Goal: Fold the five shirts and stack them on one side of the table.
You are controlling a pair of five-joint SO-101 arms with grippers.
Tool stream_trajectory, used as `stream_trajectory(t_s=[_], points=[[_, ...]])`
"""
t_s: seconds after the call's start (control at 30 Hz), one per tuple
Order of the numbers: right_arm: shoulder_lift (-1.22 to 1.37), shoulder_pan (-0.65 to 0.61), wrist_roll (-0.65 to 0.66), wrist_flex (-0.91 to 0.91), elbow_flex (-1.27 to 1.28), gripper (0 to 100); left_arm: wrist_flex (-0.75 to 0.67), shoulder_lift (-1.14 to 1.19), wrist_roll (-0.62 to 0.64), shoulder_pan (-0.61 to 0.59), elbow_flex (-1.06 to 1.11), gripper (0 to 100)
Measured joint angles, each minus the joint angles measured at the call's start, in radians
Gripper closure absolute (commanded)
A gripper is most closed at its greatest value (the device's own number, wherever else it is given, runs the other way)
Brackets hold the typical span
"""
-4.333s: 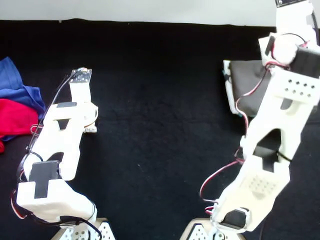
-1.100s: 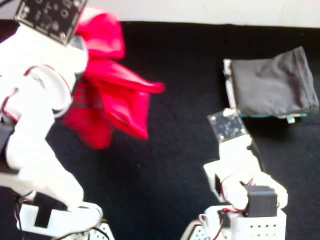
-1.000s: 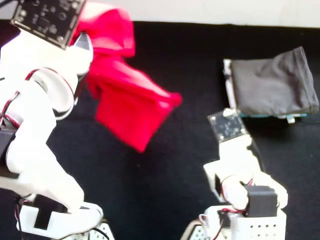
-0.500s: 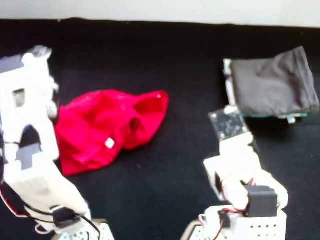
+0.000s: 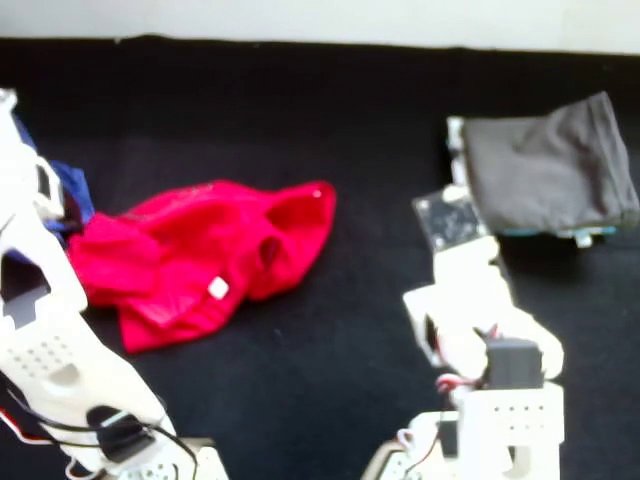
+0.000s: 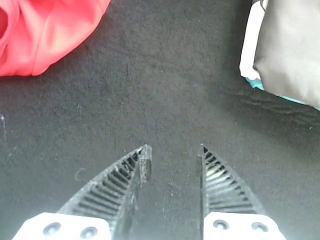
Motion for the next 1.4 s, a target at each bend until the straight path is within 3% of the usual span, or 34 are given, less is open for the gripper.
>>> stream_trajectory(t_s=[0.2, 0.4, 0.53, 0.7, 0.87, 1.13, 1.27, 1.4], points=[[0.006, 0.000, 0.000, -0.012, 0.000, 84.7, 0.020, -0.118, -0.066, 0.026, 0.037, 82], [0.006, 0.000, 0.000, -0.014, 0.000, 84.7, 0.018, -0.491, -0.273, 0.218, 0.506, 82], [0.006, 0.000, 0.000, -0.025, 0.000, 84.7, -0.127, -0.695, -0.374, 0.377, 0.905, 82], [0.006, 0.000, 0.000, -0.025, 0.000, 84.7, -0.350, -0.726, -0.387, 0.411, 1.226, 82], [0.006, 0.000, 0.000, -0.025, 0.000, 84.7, -0.414, -0.634, -0.387, 0.413, 1.270, 82], [0.006, 0.000, 0.000, -0.025, 0.000, 84.7, -0.647, -0.460, -0.387, 0.413, 1.272, 82], [0.006, 0.000, 0.000, -0.025, 0.000, 84.7, -0.660, -0.454, -0.390, 0.387, 1.272, 82], [0.006, 0.000, 0.000, -0.025, 0.000, 84.7, -0.660, -0.462, -0.474, 0.321, 1.272, 82]])
